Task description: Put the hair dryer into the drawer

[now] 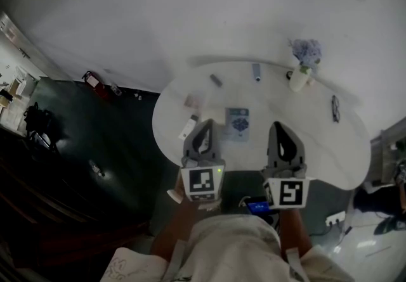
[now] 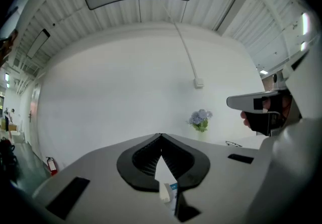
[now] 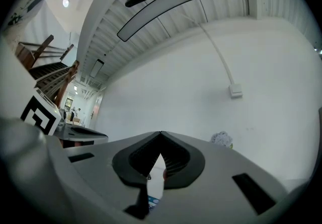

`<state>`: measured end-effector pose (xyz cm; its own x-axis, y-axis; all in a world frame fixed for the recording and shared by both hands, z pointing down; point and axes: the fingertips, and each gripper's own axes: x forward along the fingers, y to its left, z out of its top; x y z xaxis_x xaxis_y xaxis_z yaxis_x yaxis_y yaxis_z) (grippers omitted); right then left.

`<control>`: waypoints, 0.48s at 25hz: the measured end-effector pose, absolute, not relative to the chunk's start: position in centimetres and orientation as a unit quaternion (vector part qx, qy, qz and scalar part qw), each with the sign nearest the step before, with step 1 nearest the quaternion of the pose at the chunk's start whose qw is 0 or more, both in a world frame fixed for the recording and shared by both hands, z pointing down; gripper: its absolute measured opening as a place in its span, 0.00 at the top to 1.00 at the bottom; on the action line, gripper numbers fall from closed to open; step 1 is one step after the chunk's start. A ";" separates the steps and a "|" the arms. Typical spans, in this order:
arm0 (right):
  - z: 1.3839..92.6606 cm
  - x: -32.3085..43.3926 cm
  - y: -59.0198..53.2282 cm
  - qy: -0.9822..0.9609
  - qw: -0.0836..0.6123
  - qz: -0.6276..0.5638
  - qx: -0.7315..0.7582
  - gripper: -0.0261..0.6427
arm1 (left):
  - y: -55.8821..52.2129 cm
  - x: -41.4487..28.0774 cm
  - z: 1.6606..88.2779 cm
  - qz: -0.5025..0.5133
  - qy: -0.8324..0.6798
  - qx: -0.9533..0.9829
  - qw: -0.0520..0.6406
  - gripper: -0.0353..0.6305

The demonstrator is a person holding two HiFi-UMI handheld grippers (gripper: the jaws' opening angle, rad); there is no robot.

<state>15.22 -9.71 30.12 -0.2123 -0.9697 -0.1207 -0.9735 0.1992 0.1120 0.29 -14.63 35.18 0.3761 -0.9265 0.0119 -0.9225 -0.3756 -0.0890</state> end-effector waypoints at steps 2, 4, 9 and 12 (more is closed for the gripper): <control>30.4 15.1 -9.7 0.776 0.011 0.082 -0.625 0.96 | -14.9 0.3 36.7 -0.050 0.558 -0.828 0.030 0.94; 30.7 14.8 -9.6 0.779 0.009 0.081 -0.622 0.95 | -15.0 0.1 38.0 -0.061 0.559 -0.826 0.016 0.94; 31.6 14.7 -9.6 0.783 0.001 0.074 -0.617 0.95 | -15.3 -0.1 39.8 -0.073 0.562 -0.824 0.001 0.94; 31.9 14.7 -9.7 0.785 -0.001 0.072 -0.615 0.95 | -15.8 0.0 41.2 -0.087 0.560 -0.824 -0.009 0.94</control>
<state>14.66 -9.69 31.94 -0.2442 -0.9658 -0.0867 -0.9655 0.2338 0.1145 -0.04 -15.76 41.25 0.3572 -0.9212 0.1540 -0.9245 -0.3723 -0.0824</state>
